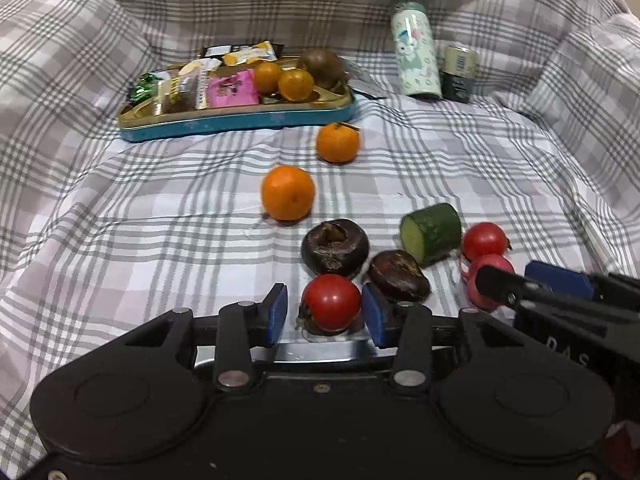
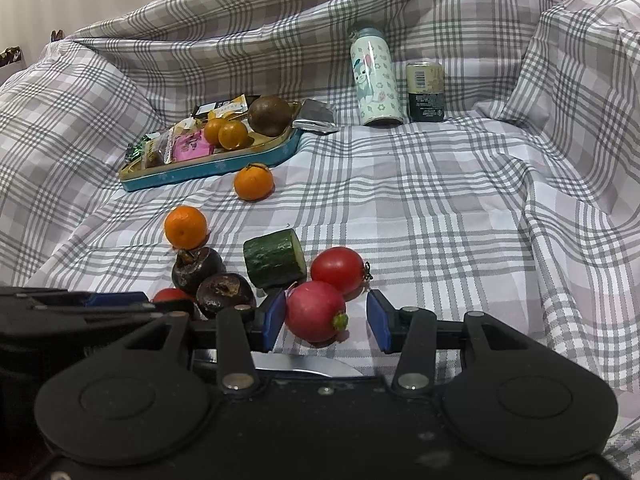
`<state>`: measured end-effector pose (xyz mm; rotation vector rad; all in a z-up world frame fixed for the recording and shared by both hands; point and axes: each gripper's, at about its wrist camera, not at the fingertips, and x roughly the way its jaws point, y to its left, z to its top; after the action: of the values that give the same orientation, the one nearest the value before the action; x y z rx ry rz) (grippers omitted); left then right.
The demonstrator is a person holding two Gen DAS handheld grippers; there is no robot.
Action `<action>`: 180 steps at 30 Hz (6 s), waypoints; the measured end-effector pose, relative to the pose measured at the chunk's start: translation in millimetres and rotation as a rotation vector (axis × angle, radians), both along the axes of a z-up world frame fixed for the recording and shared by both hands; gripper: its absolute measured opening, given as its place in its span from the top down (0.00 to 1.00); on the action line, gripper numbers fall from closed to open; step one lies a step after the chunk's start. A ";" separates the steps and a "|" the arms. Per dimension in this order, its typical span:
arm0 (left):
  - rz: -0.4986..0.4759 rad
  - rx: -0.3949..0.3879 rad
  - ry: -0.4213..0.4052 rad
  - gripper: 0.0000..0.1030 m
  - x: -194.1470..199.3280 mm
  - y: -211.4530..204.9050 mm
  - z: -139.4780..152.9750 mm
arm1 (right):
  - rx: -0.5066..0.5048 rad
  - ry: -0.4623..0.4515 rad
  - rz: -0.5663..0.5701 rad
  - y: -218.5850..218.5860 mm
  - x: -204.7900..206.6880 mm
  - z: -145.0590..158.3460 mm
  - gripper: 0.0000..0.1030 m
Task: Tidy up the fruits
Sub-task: 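Move the left tool to the red tomato while the right tool reaches the radish, then grasp the tomato with the left gripper while the right gripper grasps the radish, then carry the red tomato and radish over the steel tray with both tools, then open the left gripper over the tray while the right gripper releases the radish, then move the left tool to a mandarin while the right tool approaches a red tomato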
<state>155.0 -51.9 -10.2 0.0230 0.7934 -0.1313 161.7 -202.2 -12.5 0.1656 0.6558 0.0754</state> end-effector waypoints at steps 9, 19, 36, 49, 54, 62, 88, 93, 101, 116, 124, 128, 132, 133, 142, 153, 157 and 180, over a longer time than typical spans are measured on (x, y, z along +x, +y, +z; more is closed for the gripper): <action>0.016 -0.001 -0.016 0.48 -3.3 6.3 2.5 | -0.002 0.039 0.027 5.0 5.4 -4.7 0.53; -0.046 0.031 0.006 0.48 -3.5 -4.2 -7.4 | -0.020 0.060 0.020 7.8 11.0 -9.0 0.53; -0.045 0.031 0.007 0.59 1.9 -5.3 -11.2 | -0.046 0.035 0.016 10.8 9.9 -10.1 0.62; -0.017 0.000 -0.052 0.59 -16.5 12.5 19.8 | 0.010 -0.007 -0.020 -1.5 2.9 -2.9 0.62; -0.005 -0.006 -0.061 0.59 -34.9 22.9 31.4 | 0.033 -0.034 -0.038 -7.8 -3.9 0.1 0.62; 0.019 -0.024 -0.035 0.59 -67.8 34.9 33.5 | 0.035 -0.073 -0.056 -11.0 -16.0 5.9 0.62; -0.033 -0.021 0.034 0.59 -114.7 24.6 16.9 | 0.075 -0.003 -0.026 7.9 -115.7 12.9 0.62; -0.035 -0.018 0.050 0.59 -107.8 20.9 12.7 | 0.039 0.003 -0.018 13.6 -113.6 11.4 0.62; -0.039 -0.010 0.061 0.59 -102.9 18.1 8.6 | 0.044 0.022 -0.012 14.4 -108.2 7.7 0.62; -0.025 -0.038 0.071 0.58 -102.5 22.4 8.6 | 0.057 0.046 0.006 16.1 -106.2 1.9 0.61; -0.016 -0.047 0.056 0.58 -103.5 25.1 10.5 | 0.045 0.019 0.019 20.1 -110.1 5.4 0.61; -0.014 -0.039 0.047 0.58 -104.3 24.3 11.2 | 0.048 0.020 0.024 21.2 -111.4 5.3 0.61; -0.012 -0.043 0.049 0.58 -105.3 24.1 11.0 | 0.050 0.019 0.024 21.0 -112.7 5.5 0.61; -0.011 -0.042 0.048 0.58 -105.6 24.2 11.1 | 0.049 0.019 0.023 21.1 -112.7 5.4 0.61; 0.000 -0.039 0.048 0.58 -104.2 26.0 11.5 | 0.050 0.022 0.021 20.4 -113.3 4.2 0.61; 0.005 -0.020 -0.002 0.58 -87.8 28.1 24.3 | 0.031 -0.002 0.016 16.7 -96.6 11.4 0.61; 0.000 -0.004 -0.030 0.58 -78.3 27.0 30.4 | 0.014 -0.029 0.014 14.5 -85.1 17.7 0.61; 0.002 -0.005 -0.059 0.58 4.2 30.6 35.1 | -0.048 -0.049 -0.039 -6.4 6.2 17.8 0.61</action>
<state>159.2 -21.3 24.9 0.0212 0.7341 -0.1299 167.9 -208.6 5.3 0.1301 0.6044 0.0266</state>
